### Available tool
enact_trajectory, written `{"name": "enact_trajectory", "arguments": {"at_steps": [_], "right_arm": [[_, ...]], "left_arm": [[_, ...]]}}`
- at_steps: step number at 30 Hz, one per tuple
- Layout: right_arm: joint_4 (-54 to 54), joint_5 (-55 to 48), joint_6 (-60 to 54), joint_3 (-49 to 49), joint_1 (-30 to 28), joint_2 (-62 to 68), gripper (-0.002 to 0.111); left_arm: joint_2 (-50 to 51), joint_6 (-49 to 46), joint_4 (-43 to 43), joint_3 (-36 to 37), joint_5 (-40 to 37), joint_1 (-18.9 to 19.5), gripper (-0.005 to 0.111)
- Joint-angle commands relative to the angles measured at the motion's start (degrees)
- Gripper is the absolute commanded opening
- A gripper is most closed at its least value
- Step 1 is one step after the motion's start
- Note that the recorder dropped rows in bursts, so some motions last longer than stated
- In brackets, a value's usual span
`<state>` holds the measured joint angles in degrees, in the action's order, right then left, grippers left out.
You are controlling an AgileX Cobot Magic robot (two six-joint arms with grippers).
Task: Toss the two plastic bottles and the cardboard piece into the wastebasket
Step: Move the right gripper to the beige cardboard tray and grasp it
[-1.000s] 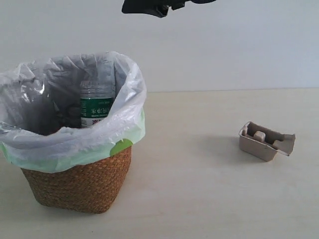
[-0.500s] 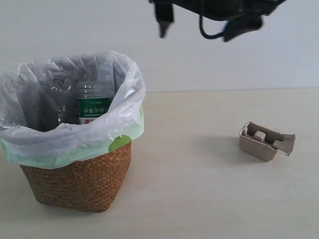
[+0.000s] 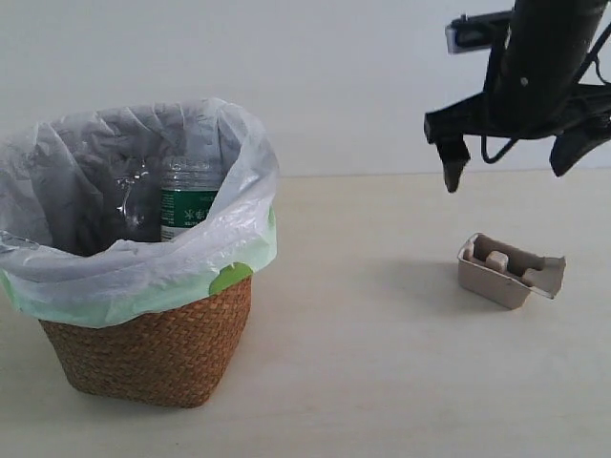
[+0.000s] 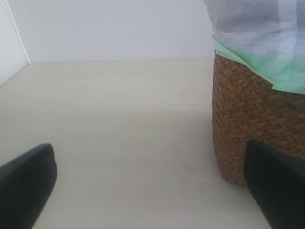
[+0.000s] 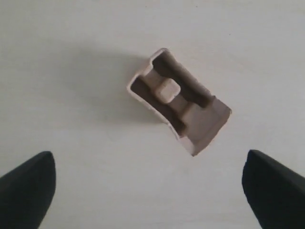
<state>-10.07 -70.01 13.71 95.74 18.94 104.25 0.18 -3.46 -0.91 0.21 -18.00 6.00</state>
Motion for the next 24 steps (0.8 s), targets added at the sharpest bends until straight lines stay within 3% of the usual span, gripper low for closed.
{"name": "enact_trajectory", "arguments": {"at_steps": [1,11,17,24], "right_arm": [[0.2,0.1,-10.5,-0.5,-2.4,4.3,0.094],[-2.9,0.1,-21.3,-0.5,-2.4,14.1,0.094],[-9.7,0.1,-21.8,-0.8,-2.4,16.4,0.094],[-9.7,8.5,-24.1,-1.3,-2.4,16.4,0.094]], "left_arm": [[-0.2,0.5,-0.1,-0.2,0.4,0.1,0.108],[-0.2,0.5,-0.1,-0.2,0.4,0.1,0.108],[-0.2,0.5,-0.1,-0.2,0.4,0.1,0.108],[-0.2,0.5,-0.1,-0.2,0.4,0.1,0.108]]}}
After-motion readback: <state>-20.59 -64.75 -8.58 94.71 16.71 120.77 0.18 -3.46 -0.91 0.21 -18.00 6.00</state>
